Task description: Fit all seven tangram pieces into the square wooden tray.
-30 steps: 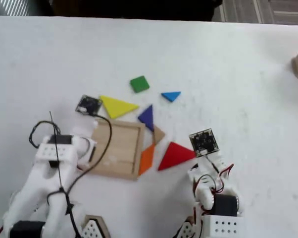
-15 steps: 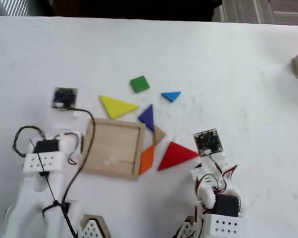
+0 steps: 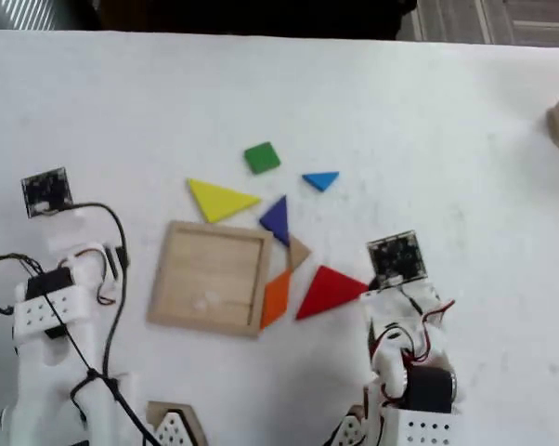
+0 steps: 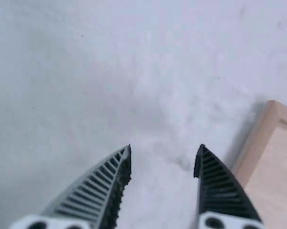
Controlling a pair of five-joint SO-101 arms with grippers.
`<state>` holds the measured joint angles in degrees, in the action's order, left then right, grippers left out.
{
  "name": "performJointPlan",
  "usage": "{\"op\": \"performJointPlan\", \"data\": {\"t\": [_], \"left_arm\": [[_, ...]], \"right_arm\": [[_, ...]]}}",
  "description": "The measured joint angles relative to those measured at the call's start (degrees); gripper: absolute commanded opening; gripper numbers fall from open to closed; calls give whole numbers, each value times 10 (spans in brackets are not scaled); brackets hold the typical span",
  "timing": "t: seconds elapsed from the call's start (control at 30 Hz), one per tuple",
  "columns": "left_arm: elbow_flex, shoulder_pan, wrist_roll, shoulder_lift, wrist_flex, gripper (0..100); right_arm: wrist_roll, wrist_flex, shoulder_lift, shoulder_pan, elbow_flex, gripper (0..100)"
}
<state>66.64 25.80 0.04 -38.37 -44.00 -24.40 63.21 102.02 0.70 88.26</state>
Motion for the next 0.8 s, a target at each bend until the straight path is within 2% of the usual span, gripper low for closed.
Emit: {"op": "performJointPlan", "data": {"t": [0.17, 0.3, 0.6, 0.8], "left_arm": [[-2, 5, 12, 0, 0, 229], [-2, 5, 13, 0, 0, 230], [-6, 27, 42, 0, 0, 234], [-6, 30, 42, 0, 3, 234]], "right_arm": [[3, -12, -113, -62, -88, 18], [11, -21, -267, -106, -185, 18], [166, -45, -584, -224, -405, 29], [222, -120, -720, -266, -466, 244]]}}
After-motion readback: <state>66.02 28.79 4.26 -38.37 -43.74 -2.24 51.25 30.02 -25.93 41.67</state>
